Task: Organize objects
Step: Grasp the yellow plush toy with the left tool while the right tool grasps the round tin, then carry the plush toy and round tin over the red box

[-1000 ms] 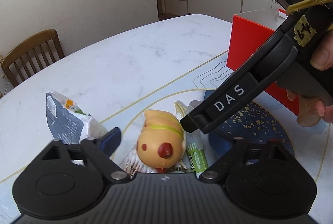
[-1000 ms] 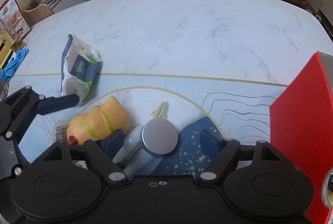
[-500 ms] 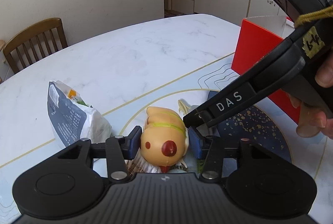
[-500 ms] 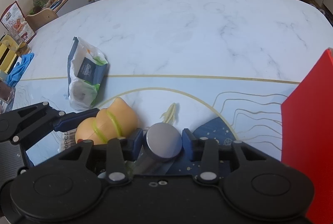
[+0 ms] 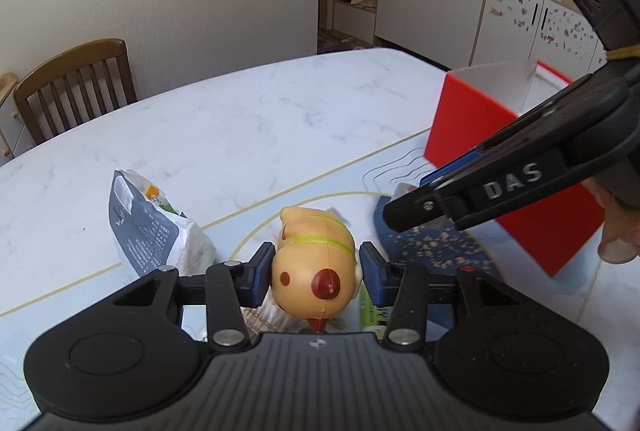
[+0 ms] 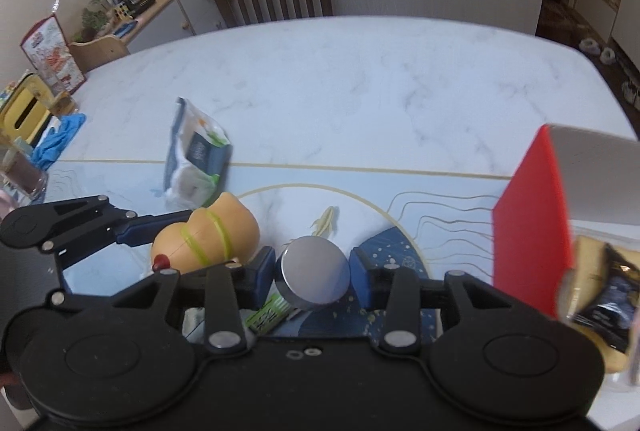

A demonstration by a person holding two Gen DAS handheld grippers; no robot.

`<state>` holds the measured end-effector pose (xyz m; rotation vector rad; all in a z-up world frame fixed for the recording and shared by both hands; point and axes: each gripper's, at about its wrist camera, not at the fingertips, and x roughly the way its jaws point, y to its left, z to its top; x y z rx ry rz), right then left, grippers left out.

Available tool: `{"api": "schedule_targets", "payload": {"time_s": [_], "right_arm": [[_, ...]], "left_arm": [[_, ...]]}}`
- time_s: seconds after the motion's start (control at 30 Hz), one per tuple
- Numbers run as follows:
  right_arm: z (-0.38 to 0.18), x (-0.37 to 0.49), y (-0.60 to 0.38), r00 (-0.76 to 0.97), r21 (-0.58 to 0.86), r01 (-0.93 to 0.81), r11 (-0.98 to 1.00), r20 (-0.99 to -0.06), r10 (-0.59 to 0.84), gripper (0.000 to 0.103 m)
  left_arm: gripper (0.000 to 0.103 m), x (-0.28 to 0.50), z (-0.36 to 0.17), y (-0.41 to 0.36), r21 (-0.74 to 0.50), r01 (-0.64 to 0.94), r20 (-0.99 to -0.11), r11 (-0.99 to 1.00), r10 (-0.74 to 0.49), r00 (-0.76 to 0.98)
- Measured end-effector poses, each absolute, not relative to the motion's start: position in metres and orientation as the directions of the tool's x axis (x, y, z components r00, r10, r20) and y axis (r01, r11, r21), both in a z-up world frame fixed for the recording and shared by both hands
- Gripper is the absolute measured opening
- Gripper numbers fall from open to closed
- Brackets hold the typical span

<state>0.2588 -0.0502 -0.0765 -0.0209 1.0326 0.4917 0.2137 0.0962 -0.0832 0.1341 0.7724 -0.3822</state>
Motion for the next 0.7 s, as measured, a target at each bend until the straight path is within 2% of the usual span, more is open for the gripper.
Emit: {"api": "schedule_targets", "payload": {"time_s": [0.4, 0.7], "right_arm": [[-0.025, 0.217, -0.089, 0.469, 0.204, -0.411, 0.888, -0.789, 0.398, 0.040], [-0.009, 0.199, -0.133, 0.496, 0.225, -0.395, 0.891, -0.764, 0.413, 0.040]], "left_arm": [[0.045, 0.186, -0.035, 0.072, -0.061, 0.405, -0.670, 0.912, -0.338, 0.661], [0.045, 0.170, -0.010, 0.026, -0.056, 0.447, -0.647, 0.893, -0.373, 0.664]]}}
